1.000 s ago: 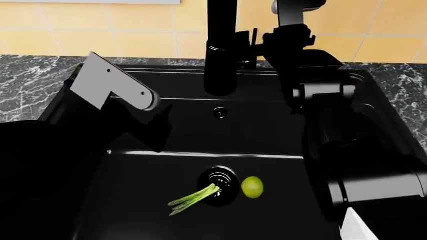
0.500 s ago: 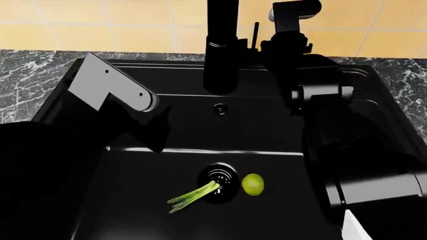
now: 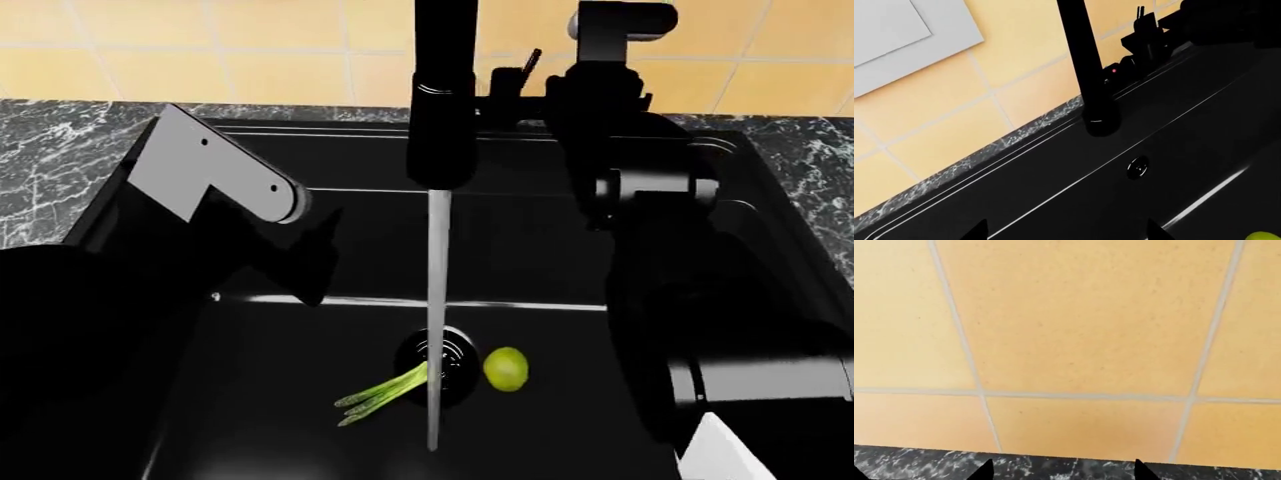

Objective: Pick up the fruits and vegetables and place them in the sink. Turn on the sink faucet to wash them. Then turn the sink off and put them in the tray.

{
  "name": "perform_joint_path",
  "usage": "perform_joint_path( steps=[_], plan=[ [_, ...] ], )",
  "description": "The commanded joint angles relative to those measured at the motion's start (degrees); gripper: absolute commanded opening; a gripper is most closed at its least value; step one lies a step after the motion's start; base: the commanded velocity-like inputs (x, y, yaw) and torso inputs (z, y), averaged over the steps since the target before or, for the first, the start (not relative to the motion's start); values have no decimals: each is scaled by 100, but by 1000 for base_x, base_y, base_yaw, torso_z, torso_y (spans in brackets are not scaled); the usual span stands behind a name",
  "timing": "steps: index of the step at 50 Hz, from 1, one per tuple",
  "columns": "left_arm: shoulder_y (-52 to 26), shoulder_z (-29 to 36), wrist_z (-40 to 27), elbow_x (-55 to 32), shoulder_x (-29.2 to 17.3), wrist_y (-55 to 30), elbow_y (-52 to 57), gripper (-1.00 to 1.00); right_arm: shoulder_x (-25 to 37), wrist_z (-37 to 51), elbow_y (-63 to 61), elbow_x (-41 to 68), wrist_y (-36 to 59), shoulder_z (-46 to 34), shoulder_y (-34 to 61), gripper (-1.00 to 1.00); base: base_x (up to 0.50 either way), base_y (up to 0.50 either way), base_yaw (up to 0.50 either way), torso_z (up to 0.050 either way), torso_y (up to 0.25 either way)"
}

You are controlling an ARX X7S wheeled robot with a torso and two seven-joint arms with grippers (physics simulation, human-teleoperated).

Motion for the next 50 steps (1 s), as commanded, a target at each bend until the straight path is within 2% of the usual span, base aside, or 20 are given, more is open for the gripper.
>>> perform_joint_path(
  steps=[1, 11, 27, 45, 50],
  plan=[
    [0, -14, -26, -38, -22, 5, 41, 100, 93, 268, -2, -474, -1, 480, 0, 100, 0, 0, 0, 0, 0],
    [17, -5, -21, -20, -38, 28, 45, 100, 122, 428, -2, -563, 10, 713, -13, 100, 0, 0, 0, 0, 0],
    [83, 8, 11, 28, -64, 105, 35, 100, 63, -60, -3, -594, -387, 784, 360, 100, 0, 0, 0, 0, 0],
    [79, -1, -16, -8, -88, 108, 63, 100, 368, -130, -48, -595, -365, 805, 584, 100, 0, 0, 0, 0, 0],
    [70, 19, -8, 10, -78, 103, 49, 100, 463, -85, -1227, -577, 381, 820, 108, 100, 0, 0, 0, 0, 0]
  ],
)
